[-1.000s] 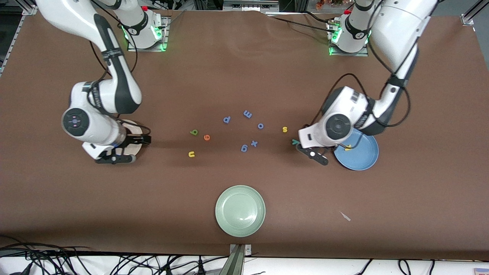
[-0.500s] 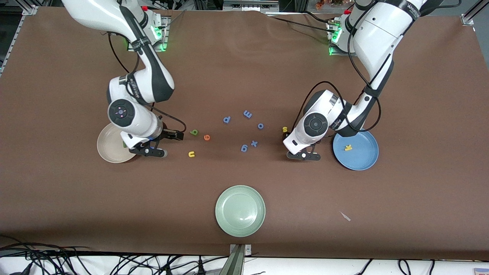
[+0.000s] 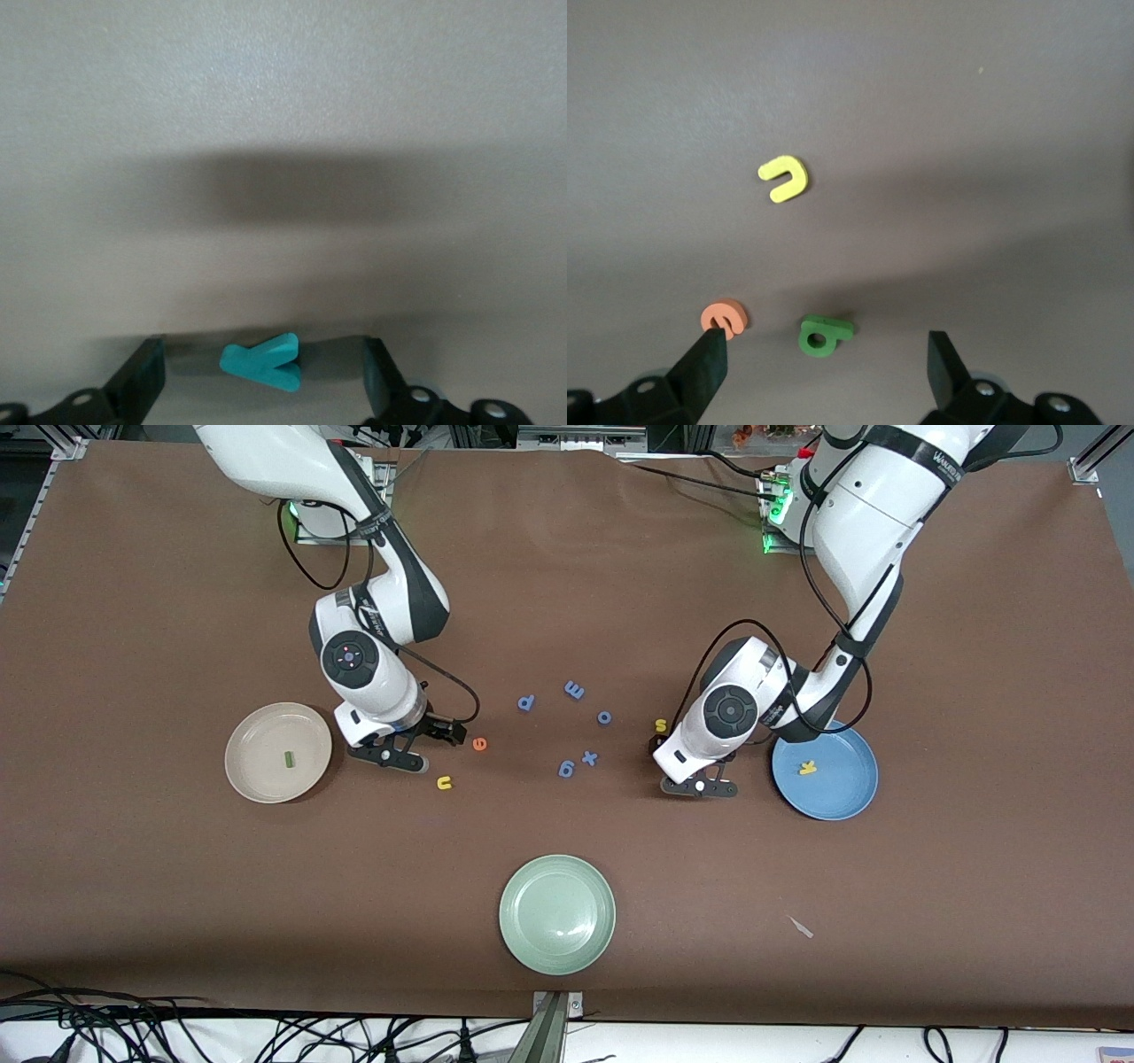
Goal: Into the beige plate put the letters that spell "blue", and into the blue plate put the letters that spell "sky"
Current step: 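Grasp the teal y with the left gripper while the right gripper descends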
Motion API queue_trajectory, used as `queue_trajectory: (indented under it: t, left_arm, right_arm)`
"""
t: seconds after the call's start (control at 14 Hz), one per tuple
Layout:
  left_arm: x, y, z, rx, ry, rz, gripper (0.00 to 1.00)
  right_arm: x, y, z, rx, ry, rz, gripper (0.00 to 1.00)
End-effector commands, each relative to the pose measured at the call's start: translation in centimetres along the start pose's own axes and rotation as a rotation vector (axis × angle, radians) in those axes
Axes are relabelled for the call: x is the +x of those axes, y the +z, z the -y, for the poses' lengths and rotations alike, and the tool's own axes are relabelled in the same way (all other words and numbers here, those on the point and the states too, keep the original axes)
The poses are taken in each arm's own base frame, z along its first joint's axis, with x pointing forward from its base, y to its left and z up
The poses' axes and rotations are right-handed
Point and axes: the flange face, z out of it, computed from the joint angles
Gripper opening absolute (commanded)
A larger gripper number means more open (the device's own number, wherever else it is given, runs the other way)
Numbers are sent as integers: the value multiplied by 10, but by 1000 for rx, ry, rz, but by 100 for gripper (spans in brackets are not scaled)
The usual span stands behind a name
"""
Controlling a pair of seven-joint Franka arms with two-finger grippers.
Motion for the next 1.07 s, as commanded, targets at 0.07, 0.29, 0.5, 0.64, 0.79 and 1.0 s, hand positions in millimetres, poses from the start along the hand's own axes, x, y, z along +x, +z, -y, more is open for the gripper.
queue_trajectory:
  t: [0.07, 0.29, 0.5, 0.64, 0.79, 1.0]
  left_arm:
    - [-3, -2, -3, 47, 33, -34, 17]
    - [-4, -1, -3, 70, 56, -39, 5]
    - [2, -14, 1, 78, 52, -43, 4]
    - [16, -44, 10, 96, 30, -51, 4]
    - [18, -60, 21, 132, 9, -23, 5]
    - [20, -75, 58, 183, -46, 36, 7]
  right_arm:
    - [-15, 28, 14, 9, 46, -18, 100]
    - [-23, 39, 9, -11, 47, 2, 100]
    - [-32, 45, 0, -25, 32, 18, 100]
    - [-34, 49, -2, -25, 31, 16, 100]
    - [-37, 52, -6, -31, 23, 20, 100]
    - [-40, 53, -10, -36, -1, 26, 96]
